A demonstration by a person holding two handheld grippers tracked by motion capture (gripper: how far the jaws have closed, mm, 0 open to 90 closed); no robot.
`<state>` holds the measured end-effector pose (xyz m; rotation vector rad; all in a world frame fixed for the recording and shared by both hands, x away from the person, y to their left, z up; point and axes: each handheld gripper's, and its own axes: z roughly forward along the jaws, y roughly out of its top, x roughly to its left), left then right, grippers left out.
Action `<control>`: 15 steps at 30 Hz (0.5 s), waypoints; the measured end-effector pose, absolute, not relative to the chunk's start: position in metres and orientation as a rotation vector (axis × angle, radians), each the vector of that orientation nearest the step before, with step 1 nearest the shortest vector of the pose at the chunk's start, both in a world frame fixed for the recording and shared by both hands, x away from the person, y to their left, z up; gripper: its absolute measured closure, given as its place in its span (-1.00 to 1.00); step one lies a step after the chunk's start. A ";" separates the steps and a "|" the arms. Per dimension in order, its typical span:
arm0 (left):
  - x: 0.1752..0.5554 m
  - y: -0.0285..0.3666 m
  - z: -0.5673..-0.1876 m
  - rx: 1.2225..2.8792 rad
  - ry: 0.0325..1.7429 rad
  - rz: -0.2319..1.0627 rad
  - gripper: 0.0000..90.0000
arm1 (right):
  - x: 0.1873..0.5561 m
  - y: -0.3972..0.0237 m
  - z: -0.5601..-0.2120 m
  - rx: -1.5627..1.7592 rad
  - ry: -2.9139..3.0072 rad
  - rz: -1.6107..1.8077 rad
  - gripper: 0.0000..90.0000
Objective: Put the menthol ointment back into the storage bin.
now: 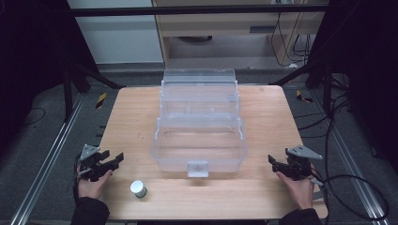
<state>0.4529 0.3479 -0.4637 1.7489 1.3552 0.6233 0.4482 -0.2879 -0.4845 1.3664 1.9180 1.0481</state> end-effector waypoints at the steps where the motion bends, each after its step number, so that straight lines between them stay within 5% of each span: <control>1: 0.453 0.348 -0.461 1.762 1.329 0.615 -0.19 | 0.448 -0.288 -0.485 1.356 1.926 1.045 -0.46; 15: 0.452 0.364 -0.415 1.967 0.963 0.497 -0.12 | 0.448 -0.284 -0.485 1.335 1.955 1.031 -0.49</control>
